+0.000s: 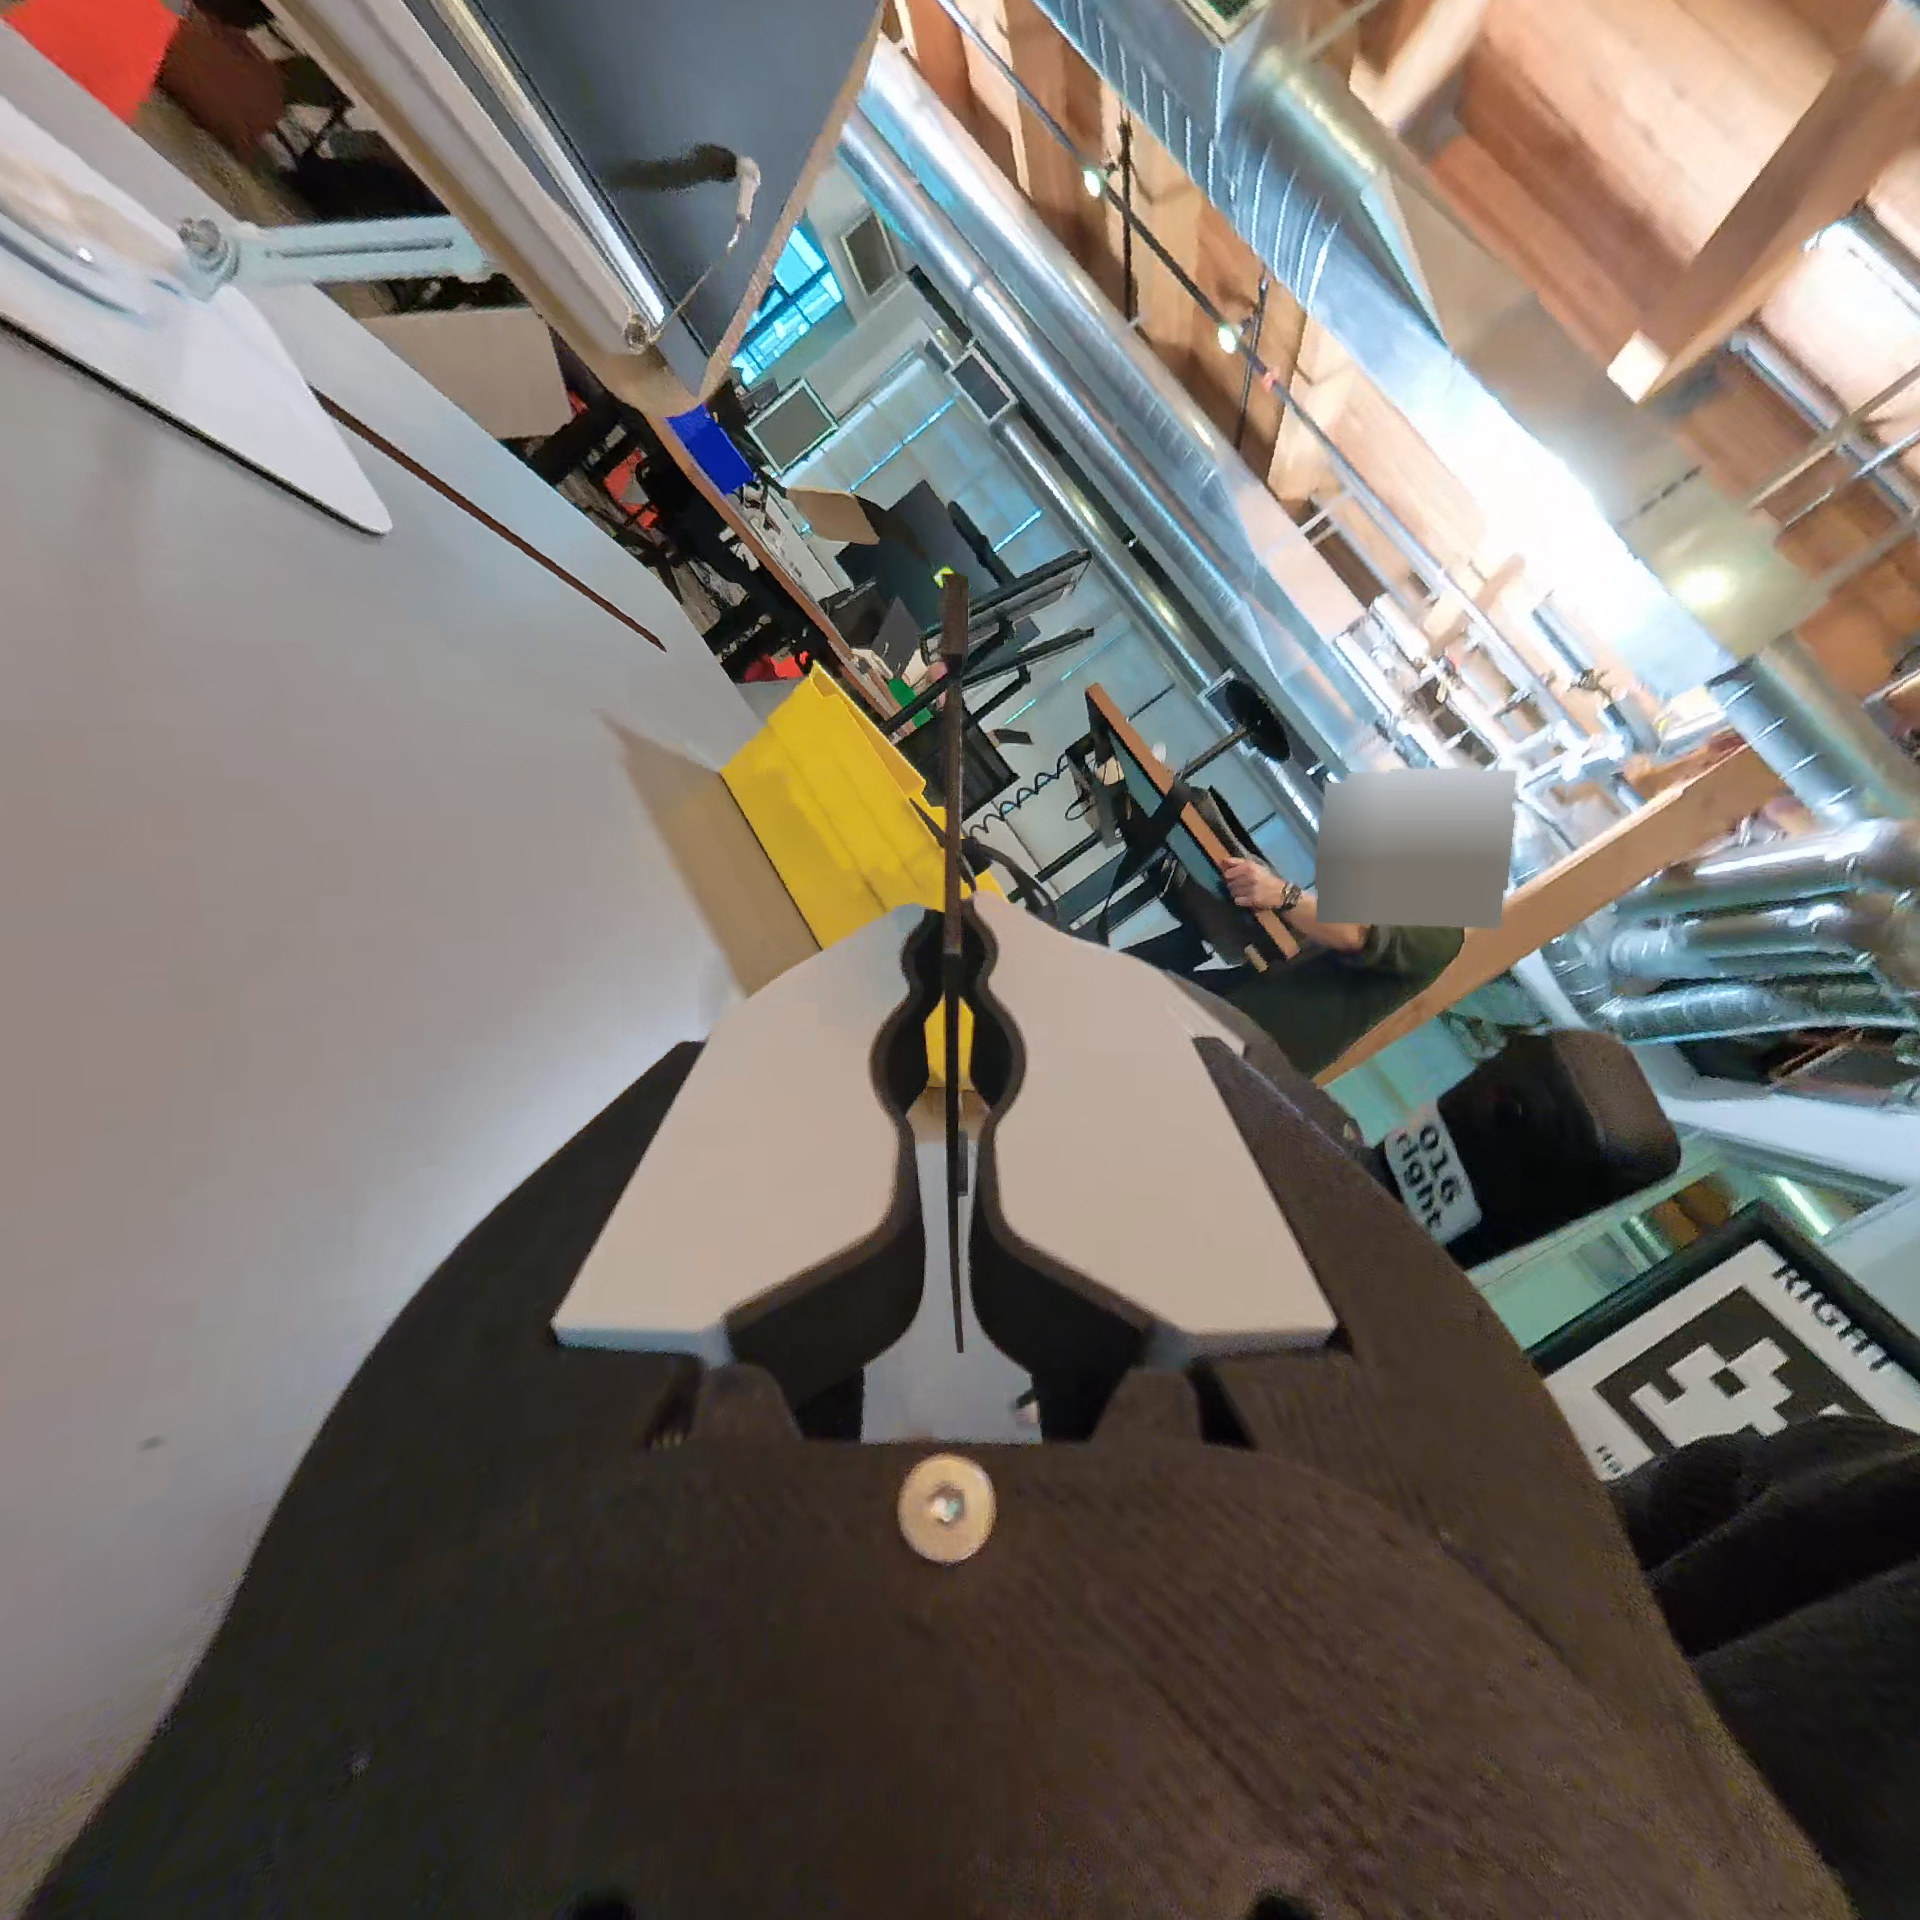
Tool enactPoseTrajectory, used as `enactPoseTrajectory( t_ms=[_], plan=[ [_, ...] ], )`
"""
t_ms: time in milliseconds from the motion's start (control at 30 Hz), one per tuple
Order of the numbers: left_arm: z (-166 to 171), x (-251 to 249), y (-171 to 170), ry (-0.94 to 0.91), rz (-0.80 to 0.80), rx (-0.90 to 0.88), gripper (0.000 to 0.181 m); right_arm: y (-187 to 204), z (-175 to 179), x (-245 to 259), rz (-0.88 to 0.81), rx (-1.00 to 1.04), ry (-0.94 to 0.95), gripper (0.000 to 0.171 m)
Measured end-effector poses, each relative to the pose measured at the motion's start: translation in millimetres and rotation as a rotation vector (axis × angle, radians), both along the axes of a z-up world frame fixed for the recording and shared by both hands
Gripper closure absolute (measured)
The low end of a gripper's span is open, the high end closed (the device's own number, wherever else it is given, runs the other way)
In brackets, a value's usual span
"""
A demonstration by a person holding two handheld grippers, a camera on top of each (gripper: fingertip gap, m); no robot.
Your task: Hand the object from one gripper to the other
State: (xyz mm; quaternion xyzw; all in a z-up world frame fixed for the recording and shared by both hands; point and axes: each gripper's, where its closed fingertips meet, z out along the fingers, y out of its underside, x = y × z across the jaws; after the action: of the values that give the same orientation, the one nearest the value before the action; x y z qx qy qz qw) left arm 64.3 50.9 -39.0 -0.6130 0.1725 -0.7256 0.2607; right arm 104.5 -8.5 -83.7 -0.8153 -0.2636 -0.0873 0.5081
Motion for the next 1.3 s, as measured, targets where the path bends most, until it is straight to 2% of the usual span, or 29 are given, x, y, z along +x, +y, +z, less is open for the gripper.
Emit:
enactPoseTrajectory(
  t_ms=[100, 133, 167, 200, 433, 467, 600, 700, 867, 1033, 1167, 1300],
  plan=[
    [4, 3, -13, -0.018, -0.025, -0.015, 0.179, 1, -20, 3, -0.036, -0.077, -0.061, 0.033],
    [6, 3, -17, -0.027, -0.033, -0.017, 0.179, -1, -26, 5, -0.05, -0.117, -0.038, 0.043],
    [7, 4, -20, -0.03, -0.045, -0.018, 0.18, -4, -30, 5, -0.049, -0.156, 0.001, 0.063],
    [8, 5, -23, -0.033, -0.051, -0.015, 0.179, -6, -31, 4, -0.038, -0.173, 0.037, 0.066],
    [15, 3, -29, -0.045, -0.067, 0.049, 0.18, -7, -24, 11, -0.042, -0.162, -0.049, 0.067],
    [17, 3, -30, -0.054, -0.073, 0.059, 0.174, -7, -21, 13, -0.044, -0.151, -0.058, 0.067],
    [20, 6, -33, -0.047, -0.077, 0.084, 0.123, -7, -5, 23, -0.061, -0.1, -0.036, 0.067],
    [19, 8, -36, -0.042, -0.086, 0.095, 0.112, -8, 14, 42, -0.098, -0.051, 0.015, 0.067],
    [11, 12, -40, -0.041, -0.135, 0.045, 0.111, -19, 54, 108, -0.245, 0.046, 0.023, 0.067],
    [5, 16, -45, -0.047, -0.188, 0.001, 0.116, -53, 84, 219, -0.509, 0.106, 0.01, 0.068],
    [2, 20, -54, -0.033, -0.221, 0.032, 0.116, -91, 78, 305, -0.719, 0.089, 0.136, 0.068],
    [-3, 23, -58, -0.022, -0.24, 0.028, 0.117, -118, 54, 356, -0.862, 0.02, 0.278, 0.068]
  ],
)
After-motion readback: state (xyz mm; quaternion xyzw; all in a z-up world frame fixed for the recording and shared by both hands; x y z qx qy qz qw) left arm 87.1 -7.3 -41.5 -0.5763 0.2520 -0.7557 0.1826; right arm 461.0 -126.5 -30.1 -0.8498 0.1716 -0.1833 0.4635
